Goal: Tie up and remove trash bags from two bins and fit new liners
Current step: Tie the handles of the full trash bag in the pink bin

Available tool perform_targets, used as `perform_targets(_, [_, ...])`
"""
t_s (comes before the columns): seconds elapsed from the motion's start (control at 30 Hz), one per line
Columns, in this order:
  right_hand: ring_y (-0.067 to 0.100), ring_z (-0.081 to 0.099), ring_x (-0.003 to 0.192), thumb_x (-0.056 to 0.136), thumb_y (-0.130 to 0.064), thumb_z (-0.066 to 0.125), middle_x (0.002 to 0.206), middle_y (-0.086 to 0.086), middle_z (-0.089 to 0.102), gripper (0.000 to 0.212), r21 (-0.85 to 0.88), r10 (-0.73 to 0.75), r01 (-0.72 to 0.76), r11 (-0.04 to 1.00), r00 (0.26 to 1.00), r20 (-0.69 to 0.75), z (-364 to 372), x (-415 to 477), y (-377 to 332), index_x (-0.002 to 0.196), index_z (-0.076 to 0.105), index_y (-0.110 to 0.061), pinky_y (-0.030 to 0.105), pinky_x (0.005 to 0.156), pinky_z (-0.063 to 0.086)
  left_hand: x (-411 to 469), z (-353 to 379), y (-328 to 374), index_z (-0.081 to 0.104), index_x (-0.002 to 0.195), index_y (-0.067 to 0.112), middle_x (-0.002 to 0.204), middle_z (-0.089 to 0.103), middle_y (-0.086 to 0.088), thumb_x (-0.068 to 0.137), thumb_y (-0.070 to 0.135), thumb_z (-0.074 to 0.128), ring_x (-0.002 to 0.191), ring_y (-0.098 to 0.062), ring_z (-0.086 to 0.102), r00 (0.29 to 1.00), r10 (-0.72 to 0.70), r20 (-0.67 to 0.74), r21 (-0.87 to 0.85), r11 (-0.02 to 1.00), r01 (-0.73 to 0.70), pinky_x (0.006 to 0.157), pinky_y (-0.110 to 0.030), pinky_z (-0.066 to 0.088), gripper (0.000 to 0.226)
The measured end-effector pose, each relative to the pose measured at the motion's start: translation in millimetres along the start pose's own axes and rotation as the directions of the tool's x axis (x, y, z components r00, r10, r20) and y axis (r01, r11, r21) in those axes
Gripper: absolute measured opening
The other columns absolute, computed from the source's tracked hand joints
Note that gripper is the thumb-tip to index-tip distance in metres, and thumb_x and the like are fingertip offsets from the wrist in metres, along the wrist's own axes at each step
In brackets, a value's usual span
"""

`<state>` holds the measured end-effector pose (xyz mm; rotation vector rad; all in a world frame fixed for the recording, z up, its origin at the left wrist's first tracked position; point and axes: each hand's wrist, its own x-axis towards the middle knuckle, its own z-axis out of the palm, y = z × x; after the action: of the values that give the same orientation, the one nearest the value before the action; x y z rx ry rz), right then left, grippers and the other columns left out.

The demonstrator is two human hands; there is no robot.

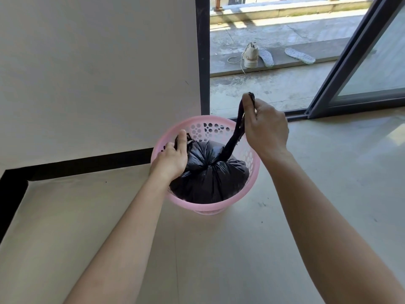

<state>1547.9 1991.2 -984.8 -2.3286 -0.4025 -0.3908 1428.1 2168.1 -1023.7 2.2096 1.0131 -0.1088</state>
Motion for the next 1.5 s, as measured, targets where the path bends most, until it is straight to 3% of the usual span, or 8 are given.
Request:
perform_targets(0.27, [0.025,0.07,0.064,0.102,-0.057,0.032,0.079,0.01,0.07,0.06,0.149,0.137,-0.188,0.971,0.946,0.295,3.1,-0.7,8.3,0.092,0.064,-0.007,0.043,0.061,0.056,-9.3,-7.4,-0.7,0.053,0.108,0.01,0.089,0.063,-0.002,0.067,0.039,0.087,0.08,-0.021,0.062,0.985,0.03,0.167,0.359,0.929,-0.089,0.071,-0.034,0.053,0.061])
perform_targets(0.4, [0.02,0.067,0.092,0.083,-0.039,0.064,0.112,0.01,0.064,0.039,0.293,0.291,-0.548,0.783,0.741,0.605,21.1,-14.2,14.0,0.11,0.061,-0.012,0.039,0.075,0.062,-5.8,-2.1,-5.6,0.058,0.102,0.008,0.092,0.068,-0.011,0.074,0.007,0.075,0.084,-0.028,0.069,0.989,0.075,0.129,0.127,0.988,-0.092,0.072,-0.041,0.061,0.033])
perform_targets(0.57, [0.031,0.051,0.121,0.09,-0.034,0.055,0.123,0.016,0.059,0.043,-0.177,0.184,-0.108,0.978,0.842,0.507,47.2,-30.3,24.2,0.119,0.063,-0.004,0.033,0.095,0.045,-2.5,-13.9,-10.4,0.063,0.102,0.009,0.103,0.07,-0.007,0.082,0.0,0.072,0.084,-0.017,0.07,0.963,0.151,0.224,-0.389,0.92,-0.054,0.06,-0.029,0.059,0.024])
perform_targets(0.73, [0.031,0.057,0.118,0.097,-0.045,0.051,0.116,0.009,0.07,0.038,-0.088,0.234,-0.23,0.969,0.749,0.62,72.2,-43.4,23.7,0.113,0.071,-0.017,0.041,0.1,0.045,-5.0,-16.2,-13.5,0.058,0.111,0.009,0.106,0.066,-0.007,0.093,0.004,0.06,0.08,-0.026,0.072,0.964,0.129,0.231,-0.385,0.922,-0.032,0.063,-0.037,0.062,0.019])
perform_targets(0.93, [0.011,0.07,0.085,0.09,-0.042,0.067,0.082,-0.012,0.074,0.017,0.338,0.22,-0.392,0.856,0.867,0.448,72.8,-40.3,27.0,0.091,0.075,-0.028,0.035,0.085,0.055,-0.1,-15.2,-13.7,0.057,0.102,-0.006,0.092,0.064,-0.014,0.076,-0.01,0.075,0.092,-0.027,0.068,0.968,0.243,0.07,-0.874,0.482,-0.058,0.087,-0.033,0.058,0.032])
perform_targets(1.23, [-0.004,0.068,0.072,0.087,-0.042,0.073,0.076,-0.02,0.074,0.017,0.457,0.213,-0.393,0.798,0.893,0.396,71.4,-42.7,29.1,0.085,0.076,-0.026,0.02,0.074,0.051,7.4,6.7,-22.2,0.066,0.069,0.011,0.075,0.066,0.003,0.086,0.036,0.074,0.074,-0.02,0.06,0.942,0.267,-0.202,-0.18,0.936,-0.303,0.071,-0.031,0.046,0.032])
perform_targets(1.4, [0.003,0.073,0.084,0.083,-0.042,0.078,0.087,-0.013,0.077,0.018,0.577,0.109,-0.434,0.692,0.853,0.511,62.4,-41.9,16.3,0.092,0.08,-0.027,0.014,0.076,0.053,1.9,8.0,-14.3,0.076,0.086,0.011,0.095,0.059,0.004,0.091,0.028,0.069,0.082,-0.011,0.057,0.67,0.503,-0.547,-0.029,0.788,-0.615,0.08,-0.022,0.043,0.019])
perform_targets(1.5, [0.001,0.072,0.078,0.083,-0.049,0.075,0.082,-0.011,0.077,0.022,0.509,0.093,-0.471,0.72,0.793,0.602,63.8,-43.4,13.5,0.087,0.08,-0.028,0.016,0.074,0.054,-4.7,8.7,-1.4,0.074,0.087,0.025,0.084,0.07,0.015,0.095,0.03,0.063,0.08,-0.004,0.065,0.734,0.485,-0.476,-0.382,0.637,-0.669,0.076,-0.024,0.049,0.014])
